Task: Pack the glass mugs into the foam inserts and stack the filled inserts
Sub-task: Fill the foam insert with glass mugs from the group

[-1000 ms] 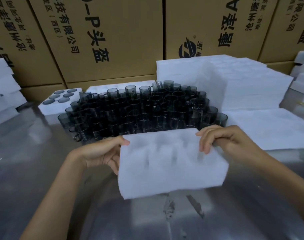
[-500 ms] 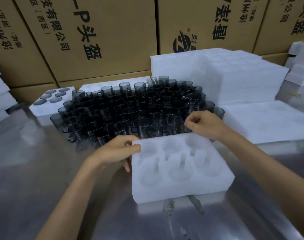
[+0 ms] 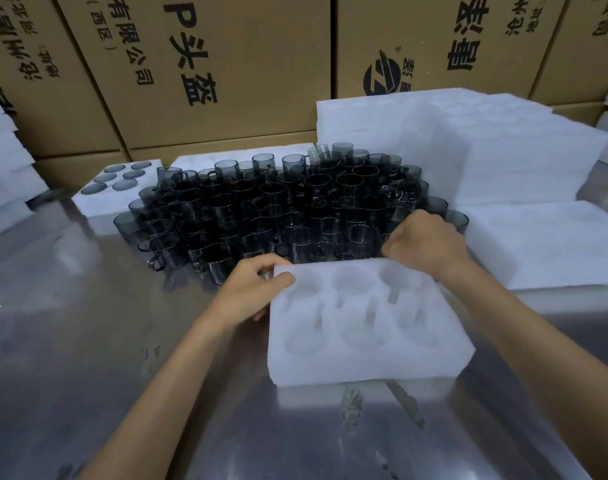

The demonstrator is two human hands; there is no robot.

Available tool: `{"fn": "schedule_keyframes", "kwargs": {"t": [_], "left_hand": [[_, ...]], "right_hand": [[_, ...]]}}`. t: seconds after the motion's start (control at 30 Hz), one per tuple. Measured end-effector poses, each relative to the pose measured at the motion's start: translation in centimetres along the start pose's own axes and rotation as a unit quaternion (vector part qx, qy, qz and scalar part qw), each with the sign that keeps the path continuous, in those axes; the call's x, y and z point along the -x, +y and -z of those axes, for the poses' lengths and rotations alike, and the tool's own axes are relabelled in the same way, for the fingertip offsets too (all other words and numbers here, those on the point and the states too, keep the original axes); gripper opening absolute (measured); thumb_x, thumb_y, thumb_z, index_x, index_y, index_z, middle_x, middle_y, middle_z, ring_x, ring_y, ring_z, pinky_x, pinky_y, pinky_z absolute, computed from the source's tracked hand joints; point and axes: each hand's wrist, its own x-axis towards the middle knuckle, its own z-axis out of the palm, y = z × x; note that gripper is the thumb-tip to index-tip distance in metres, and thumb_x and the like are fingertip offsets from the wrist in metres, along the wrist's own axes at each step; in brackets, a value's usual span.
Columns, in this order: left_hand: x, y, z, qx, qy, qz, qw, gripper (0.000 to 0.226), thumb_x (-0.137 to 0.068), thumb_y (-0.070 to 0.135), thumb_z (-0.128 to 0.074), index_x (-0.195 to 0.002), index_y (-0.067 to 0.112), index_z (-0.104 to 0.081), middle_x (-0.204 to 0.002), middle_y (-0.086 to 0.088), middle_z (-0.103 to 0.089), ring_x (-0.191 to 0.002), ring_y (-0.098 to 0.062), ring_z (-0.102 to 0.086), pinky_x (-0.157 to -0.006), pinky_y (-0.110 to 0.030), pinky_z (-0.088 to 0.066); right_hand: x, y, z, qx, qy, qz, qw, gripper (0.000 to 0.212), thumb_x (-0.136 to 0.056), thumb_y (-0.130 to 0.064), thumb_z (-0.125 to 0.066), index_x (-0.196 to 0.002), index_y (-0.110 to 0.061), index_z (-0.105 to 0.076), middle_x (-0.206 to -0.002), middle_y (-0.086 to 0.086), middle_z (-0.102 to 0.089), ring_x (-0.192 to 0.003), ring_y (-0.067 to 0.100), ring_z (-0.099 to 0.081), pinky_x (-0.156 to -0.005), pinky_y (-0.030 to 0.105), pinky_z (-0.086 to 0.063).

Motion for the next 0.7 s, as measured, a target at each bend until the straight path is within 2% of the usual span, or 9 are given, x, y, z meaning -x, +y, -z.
{"fn": "schedule_keyframes", "kwargs": {"t": [0.13, 0.27, 0.43, 0.53, 0.6, 0.7], "left_hand": [[0.2, -0.1, -0.2, 0.029, 0.021, -0.007, 0.999, 0.007, -0.093, 0.028, -0.068, -0.095, 0.030, -0.074, -0.075, -0.011, -0.061, -0.045, -0.024, -0.042, -0.043, -0.024, -0.036], [0.2, 0.1, -0.2, 0.039, 0.027, -0.012, 0.999, 0.007, -0.093, 0.028, -0.068, -0.097, 0.028, -0.075, -0.092, -0.019, -0.064, -0.049, -0.023, -0.043, -0.042, -0.024, -0.034], [0.4, 0.2, -0.2, 0.038, 0.020, -0.005, 0.999, 0.008, -0.093, 0.027, -0.068, -0.097, 0.028, -0.075, -0.095, -0.013, -0.066, -0.055, -0.025, -0.047, -0.043, -0.025, -0.035], [0.4, 0.3, -0.1, 0.022, 0.024, -0.011, 0.999, 0.008, -0.093, 0.026, -0.068, -0.096, 0.029, -0.075, -0.093, 0.000, -0.069, -0.063, -0.010, -0.054, -0.053, -0.017, -0.038], [0.4, 0.4, 0.1, 0.019, 0.028, -0.016, 0.999, 0.008, -0.093, 0.026, -0.068, -0.095, 0.029, -0.075, -0.091, 0.001, -0.069, -0.064, -0.005, -0.053, -0.057, -0.017, -0.039], [0.5, 0.7, 0.3, 0.024, 0.037, -0.023, 0.999, 0.010, -0.094, 0.025, -0.067, -0.092, 0.030, -0.075, -0.081, 0.013, -0.069, -0.054, -0.004, -0.051, -0.046, -0.012, -0.039]], "right_hand": [[0.8, 0.7, 0.6, -0.023, 0.036, 0.026, 0.999, 0.021, -0.082, -0.014, -0.058, -0.084, -0.028, -0.074, -0.096, -0.002, -0.071, -0.100, 0.031, -0.060, -0.080, 0.033, -0.047], [1.2, 1.5, 0.5, -0.067, 0.053, 0.046, 0.995, 0.021, -0.085, -0.012, -0.059, -0.081, -0.031, -0.065, -0.091, -0.008, -0.070, -0.092, 0.020, -0.049, -0.076, 0.032, -0.039], [1.3, 2.0, -0.1, -0.056, 0.044, 0.068, 0.995, 0.020, -0.090, -0.017, -0.061, -0.078, -0.034, -0.063, -0.093, -0.006, -0.072, -0.101, 0.024, -0.058, -0.083, 0.036, -0.047], [1.4, 2.2, -0.4, -0.052, 0.073, 0.120, 0.989, 0.020, -0.091, -0.015, -0.062, -0.080, -0.032, -0.064, -0.082, -0.004, -0.072, -0.105, 0.025, -0.051, -0.091, 0.039, -0.045], [1.4, 2.2, -0.5, -0.070, 0.095, 0.160, 0.980, 0.016, -0.092, -0.016, -0.063, -0.083, -0.029, -0.066, -0.075, -0.008, -0.069, -0.099, 0.025, -0.052, -0.085, 0.037, -0.045], [2.1, 1.2, -0.2, -0.113, 0.118, 0.251, 0.954, 0.008, -0.092, -0.021, -0.065, -0.091, -0.029, -0.068, -0.079, -0.006, -0.064, -0.085, 0.015, -0.057, -0.074, 0.036, -0.049]]}}
